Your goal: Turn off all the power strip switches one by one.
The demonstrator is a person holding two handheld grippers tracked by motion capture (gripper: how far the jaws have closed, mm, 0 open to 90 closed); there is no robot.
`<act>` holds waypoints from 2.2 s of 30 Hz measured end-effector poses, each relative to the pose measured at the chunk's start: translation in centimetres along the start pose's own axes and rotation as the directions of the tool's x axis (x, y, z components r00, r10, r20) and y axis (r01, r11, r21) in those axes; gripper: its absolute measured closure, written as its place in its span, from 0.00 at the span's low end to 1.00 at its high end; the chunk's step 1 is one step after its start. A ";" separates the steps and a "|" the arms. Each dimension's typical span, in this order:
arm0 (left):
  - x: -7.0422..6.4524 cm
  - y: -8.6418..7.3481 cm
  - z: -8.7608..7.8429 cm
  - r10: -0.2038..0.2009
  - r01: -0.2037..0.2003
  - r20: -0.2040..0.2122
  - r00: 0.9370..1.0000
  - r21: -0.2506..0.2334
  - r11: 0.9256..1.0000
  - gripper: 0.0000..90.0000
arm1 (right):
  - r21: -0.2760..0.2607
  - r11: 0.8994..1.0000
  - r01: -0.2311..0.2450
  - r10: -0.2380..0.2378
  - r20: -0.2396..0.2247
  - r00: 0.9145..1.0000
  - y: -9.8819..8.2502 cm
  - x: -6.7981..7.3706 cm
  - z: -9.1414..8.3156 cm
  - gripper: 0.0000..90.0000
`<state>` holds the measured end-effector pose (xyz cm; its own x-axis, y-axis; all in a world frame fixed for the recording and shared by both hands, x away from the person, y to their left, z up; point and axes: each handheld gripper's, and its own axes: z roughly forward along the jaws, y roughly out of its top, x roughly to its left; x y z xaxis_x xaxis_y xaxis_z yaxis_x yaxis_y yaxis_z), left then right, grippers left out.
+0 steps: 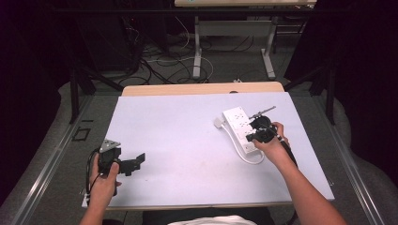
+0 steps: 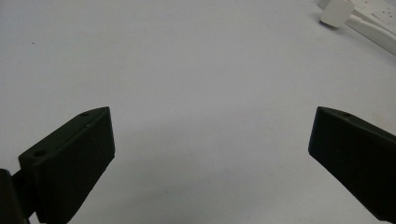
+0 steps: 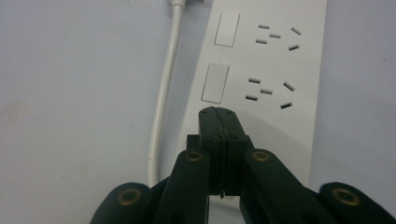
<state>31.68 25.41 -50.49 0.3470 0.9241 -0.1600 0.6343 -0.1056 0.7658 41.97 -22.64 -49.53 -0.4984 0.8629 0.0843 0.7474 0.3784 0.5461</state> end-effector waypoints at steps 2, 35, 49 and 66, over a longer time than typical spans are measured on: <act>-0.1 0.0 0.0 0.002 -0.002 0.003 1.000 0.002 1.000 0.01 | -0.002 1.000 -0.011 0.011 0.003 1.000 0.2 0.0 0.1 1.00; 0.7 0.4 -0.9 -0.035 0.035 -0.001 0.999 -0.029 0.999 0.01 | -0.015 0.999 -0.040 0.040 -0.027 0.999 4.7 -1.6 1.9 1.00; 0.3 0.4 -0.6 -0.007 0.007 0.005 1.000 -0.006 1.000 0.01 | 0.044 0.999 -0.009 0.010 -0.014 1.000 4.9 -0.5 4.3 1.00; 0.7 0.3 -0.7 -0.012 0.012 -0.001 1.000 -0.009 1.000 0.01 | 0.103 0.993 -0.051 0.052 -0.009 0.999 4.6 -0.8 4.6 1.00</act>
<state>31.61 26.24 -49.89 0.3387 0.9257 -0.1682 0.6320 -0.0914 0.7695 47.82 -20.00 -50.88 -0.4628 0.8783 0.1202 0.8129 0.3664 0.4527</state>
